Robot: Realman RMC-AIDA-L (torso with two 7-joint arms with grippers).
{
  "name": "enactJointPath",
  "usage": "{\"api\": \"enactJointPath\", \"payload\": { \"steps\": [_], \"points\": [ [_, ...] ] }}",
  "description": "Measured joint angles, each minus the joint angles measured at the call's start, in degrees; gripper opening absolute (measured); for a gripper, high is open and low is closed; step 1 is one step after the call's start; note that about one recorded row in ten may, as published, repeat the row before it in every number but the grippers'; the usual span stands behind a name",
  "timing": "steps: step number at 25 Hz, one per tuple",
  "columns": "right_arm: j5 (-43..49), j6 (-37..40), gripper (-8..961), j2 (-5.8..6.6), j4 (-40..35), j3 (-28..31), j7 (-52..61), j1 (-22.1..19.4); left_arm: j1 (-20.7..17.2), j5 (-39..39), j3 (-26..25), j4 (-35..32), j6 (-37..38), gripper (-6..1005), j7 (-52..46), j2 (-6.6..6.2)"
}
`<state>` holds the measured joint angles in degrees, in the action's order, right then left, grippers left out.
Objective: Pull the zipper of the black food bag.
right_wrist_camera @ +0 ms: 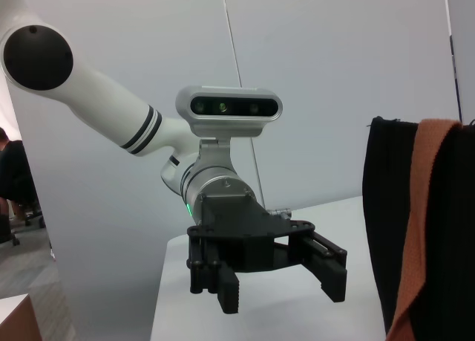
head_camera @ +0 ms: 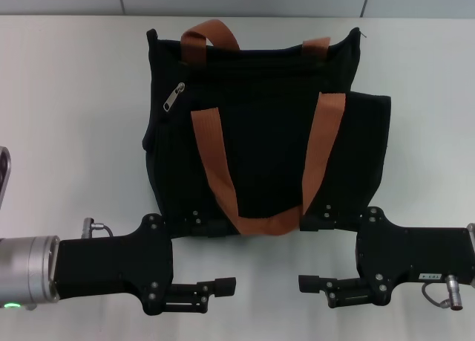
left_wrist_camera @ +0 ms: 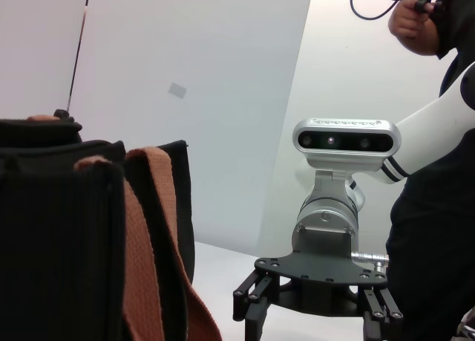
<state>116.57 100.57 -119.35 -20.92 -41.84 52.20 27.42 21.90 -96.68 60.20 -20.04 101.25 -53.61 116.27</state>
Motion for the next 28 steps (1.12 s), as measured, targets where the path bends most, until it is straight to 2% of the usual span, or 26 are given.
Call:
{"api": "enactJointPath", "payload": {
  "steps": [22, 24, 25, 26, 28],
  "points": [
    [0.0, 0.4, 809, 0.00, 0.0, 0.0, 0.0, 0.0, -0.4, 0.1, -0.2, 0.0, 1.0, 782, 0.0, -0.07],
    [-0.1, 0.4, 809, 0.00, 0.0, 0.0, 0.0, 0.0, -0.4, 0.5, -0.9, 0.0, 2.1, 782, 0.4, -0.01],
    [-0.1, 0.4, 809, 0.00, 0.0, 0.0, 0.0, -0.1, -0.4, 1.2, -3.7, 0.0, 4.1, 782, 1.5, 0.60],
    [-0.1, 0.4, 809, 0.00, 0.0, 0.0, 0.0, -0.1, -0.4, 1.2, -3.7, 0.0, 4.1, 782, 1.5, 0.60],
    [-0.1, 0.4, 809, 0.00, 0.1, 0.0, 0.0, -0.1, -0.3, 1.5, -8.2, 0.0, 6.2, 783, 3.4, 1.39]
  ]
}}
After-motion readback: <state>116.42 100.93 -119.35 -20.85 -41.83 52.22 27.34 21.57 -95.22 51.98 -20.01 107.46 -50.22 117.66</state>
